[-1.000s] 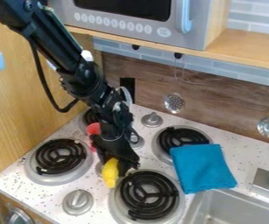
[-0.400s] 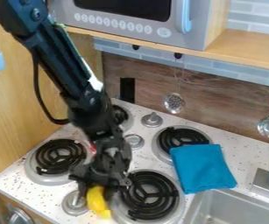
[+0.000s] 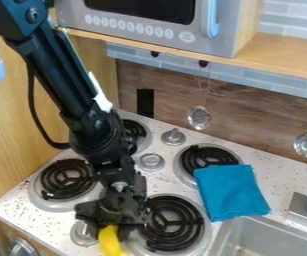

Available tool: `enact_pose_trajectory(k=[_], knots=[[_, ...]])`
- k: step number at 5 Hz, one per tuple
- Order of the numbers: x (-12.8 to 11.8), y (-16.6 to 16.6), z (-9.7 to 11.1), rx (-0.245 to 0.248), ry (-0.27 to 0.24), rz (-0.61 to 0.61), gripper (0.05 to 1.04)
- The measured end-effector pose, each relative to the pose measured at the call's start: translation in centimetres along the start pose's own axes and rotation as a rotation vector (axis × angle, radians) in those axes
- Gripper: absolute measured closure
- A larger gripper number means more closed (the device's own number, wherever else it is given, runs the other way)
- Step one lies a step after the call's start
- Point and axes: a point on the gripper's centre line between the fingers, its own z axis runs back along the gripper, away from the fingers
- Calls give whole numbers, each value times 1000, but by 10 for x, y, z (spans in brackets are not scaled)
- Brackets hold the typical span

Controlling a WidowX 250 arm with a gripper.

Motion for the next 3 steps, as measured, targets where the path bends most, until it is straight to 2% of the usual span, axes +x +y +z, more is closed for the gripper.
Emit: enact_pose_trajectory(k=[1, 2, 3], knots=[[0, 1, 1, -2, -12, -5, 138], [2, 2, 0, -20, -19, -5, 101], [7, -2, 5, -110, 9, -46, 98]])
